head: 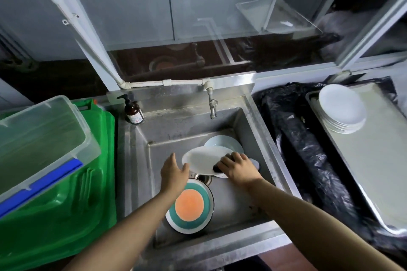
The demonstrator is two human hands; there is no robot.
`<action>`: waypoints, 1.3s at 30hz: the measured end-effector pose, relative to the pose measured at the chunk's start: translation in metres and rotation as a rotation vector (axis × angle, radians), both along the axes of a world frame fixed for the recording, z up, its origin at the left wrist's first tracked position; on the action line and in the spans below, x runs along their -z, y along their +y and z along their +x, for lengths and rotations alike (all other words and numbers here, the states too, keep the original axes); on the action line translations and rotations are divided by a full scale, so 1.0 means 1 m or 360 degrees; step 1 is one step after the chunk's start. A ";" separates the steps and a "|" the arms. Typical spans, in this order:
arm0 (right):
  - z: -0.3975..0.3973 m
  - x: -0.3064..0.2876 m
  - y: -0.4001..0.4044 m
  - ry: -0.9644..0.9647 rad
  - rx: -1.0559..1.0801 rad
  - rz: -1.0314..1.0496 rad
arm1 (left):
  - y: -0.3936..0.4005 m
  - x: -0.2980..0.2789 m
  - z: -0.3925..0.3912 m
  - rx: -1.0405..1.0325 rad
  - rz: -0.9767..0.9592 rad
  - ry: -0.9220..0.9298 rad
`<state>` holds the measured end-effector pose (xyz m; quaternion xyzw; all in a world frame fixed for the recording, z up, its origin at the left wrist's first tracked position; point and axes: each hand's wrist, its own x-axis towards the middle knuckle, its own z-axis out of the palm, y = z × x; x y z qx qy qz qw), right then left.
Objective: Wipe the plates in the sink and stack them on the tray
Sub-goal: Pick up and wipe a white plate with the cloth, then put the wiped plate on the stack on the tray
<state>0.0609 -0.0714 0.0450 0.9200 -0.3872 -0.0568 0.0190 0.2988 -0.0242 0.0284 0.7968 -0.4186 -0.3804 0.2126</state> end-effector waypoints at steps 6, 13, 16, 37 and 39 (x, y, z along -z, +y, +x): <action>-0.068 0.009 -0.016 -0.0085 0.0076 -0.0203 | -0.037 -0.016 -0.069 -0.0809 0.0351 0.1488; -0.178 -0.008 -0.048 -0.0120 0.0087 -0.0251 | -0.081 -0.041 -0.188 -0.0810 0.0268 0.1459; -0.232 -0.024 -0.069 -0.0118 0.0209 -0.0231 | -0.112 -0.054 -0.245 -0.0749 0.0194 0.1451; -0.472 -0.033 -0.133 -0.0298 0.1087 -0.0074 | -0.287 -0.071 -0.510 -0.0630 0.0061 0.1450; -0.479 -0.026 -0.129 -0.0354 0.1110 -0.0067 | -0.297 -0.065 -0.522 -0.0624 0.0041 0.1432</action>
